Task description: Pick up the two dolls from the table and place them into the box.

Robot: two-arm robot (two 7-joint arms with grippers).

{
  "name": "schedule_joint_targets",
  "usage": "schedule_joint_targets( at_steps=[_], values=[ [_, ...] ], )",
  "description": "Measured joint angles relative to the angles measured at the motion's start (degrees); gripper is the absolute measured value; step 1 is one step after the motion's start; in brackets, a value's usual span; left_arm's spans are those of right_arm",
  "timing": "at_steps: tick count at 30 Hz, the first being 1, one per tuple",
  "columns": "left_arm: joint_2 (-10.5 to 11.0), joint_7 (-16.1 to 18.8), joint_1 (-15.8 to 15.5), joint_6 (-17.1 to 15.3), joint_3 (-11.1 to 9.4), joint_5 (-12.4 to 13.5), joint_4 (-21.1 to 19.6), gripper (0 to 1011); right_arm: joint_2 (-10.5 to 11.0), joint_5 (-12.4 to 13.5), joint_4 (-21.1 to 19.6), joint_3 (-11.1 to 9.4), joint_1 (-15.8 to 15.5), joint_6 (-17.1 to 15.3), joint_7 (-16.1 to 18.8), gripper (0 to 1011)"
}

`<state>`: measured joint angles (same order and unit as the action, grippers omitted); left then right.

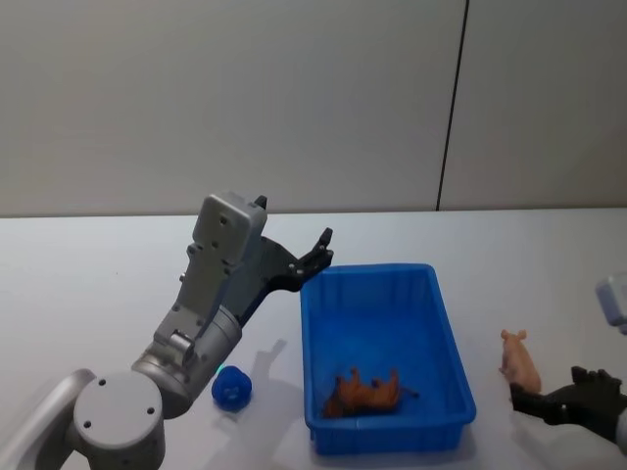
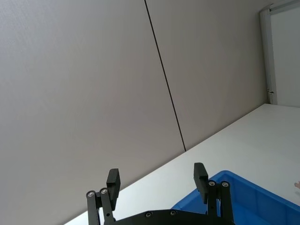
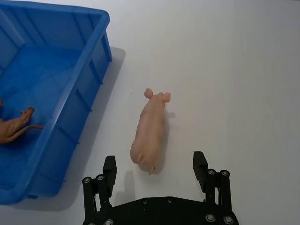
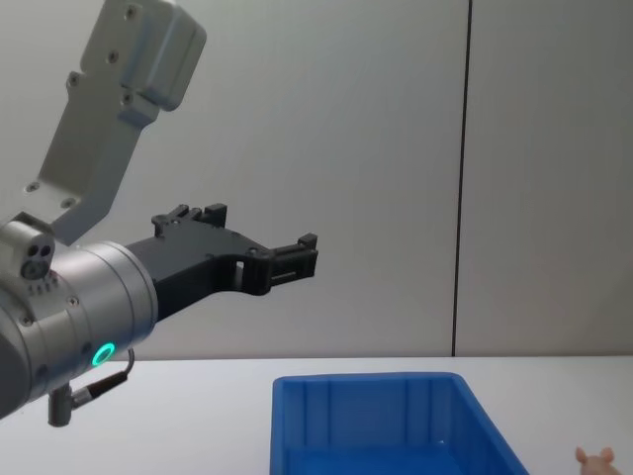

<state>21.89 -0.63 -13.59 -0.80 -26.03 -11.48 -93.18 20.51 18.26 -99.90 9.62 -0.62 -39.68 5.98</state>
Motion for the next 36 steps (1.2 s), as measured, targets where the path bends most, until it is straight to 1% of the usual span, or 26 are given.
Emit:
schedule_joint_targets(
  at_steps=[11, 18, 19, 20, 21, 24, 25, 27, 31, 32, 36],
  values=[
    [0.0, 0.0, 0.0, 0.0, 0.0, 0.0, 0.0, 1001, -2.6, -2.4, 6.5, 1.6, 4.0, 0.5, 1.7, 1001],
    [0.0, 0.0, 0.0, 0.0, 0.0, 0.0, 0.0, 1001, -3.5, -3.3, 8.6, 2.1, 5.3, 0.8, 2.3, 999],
    [0.0, 0.0, 0.0, 0.0, 0.0, 0.0, 0.0, 1001, -3.6, -3.3, 8.8, 2.2, 5.5, 0.8, 2.3, 964],
    [0.0, 0.0, 0.0, 0.0, 0.0, 0.0, 0.0, 1001, -3.7, -3.5, 9.2, 2.3, 5.7, 0.9, 2.5, 951],
    [0.0, 0.0, 0.0, 0.0, 0.0, 0.0, 0.0, 1001, -3.8, -3.5, 9.3, 2.3, 5.8, 0.9, 2.5, 911],
    [0.0, 0.0, 0.0, 0.0, 0.0, 0.0, 0.0, 1001, -4.0, -3.8, 9.9, 2.5, 6.2, 1.0, 2.7, 865],
    [0.0, 0.0, 0.0, 0.0, 0.0, 0.0, 0.0, 1001, -4.1, -3.9, 10.1, 2.5, 6.3, 1.1, 2.7, 812],
    [0.0, 0.0, 0.0, 0.0, 0.0, 0.0, 0.0, 1001, -4.2, -4.0, 10.4, 2.6, 6.5, 1.1, 2.8, 782],
    [0.0, 0.0, 0.0, 0.0, 0.0, 0.0, 0.0, 1001, -4.4, -4.1, 10.8, 2.7, 6.8, 1.2, 2.9, 645],
    [0.0, 0.0, 0.0, 0.0, 0.0, 0.0, 0.0, 1001, -4.4, -4.2, 10.9, 2.7, 6.8, 1.2, 3.0, 645],
    [0.0, 0.0, 0.0, 0.0, 0.0, 0.0, 0.0, 1001, -4.5, -4.3, 11.0, 2.7, 6.9, 1.3, 3.1, 503]
  ],
)
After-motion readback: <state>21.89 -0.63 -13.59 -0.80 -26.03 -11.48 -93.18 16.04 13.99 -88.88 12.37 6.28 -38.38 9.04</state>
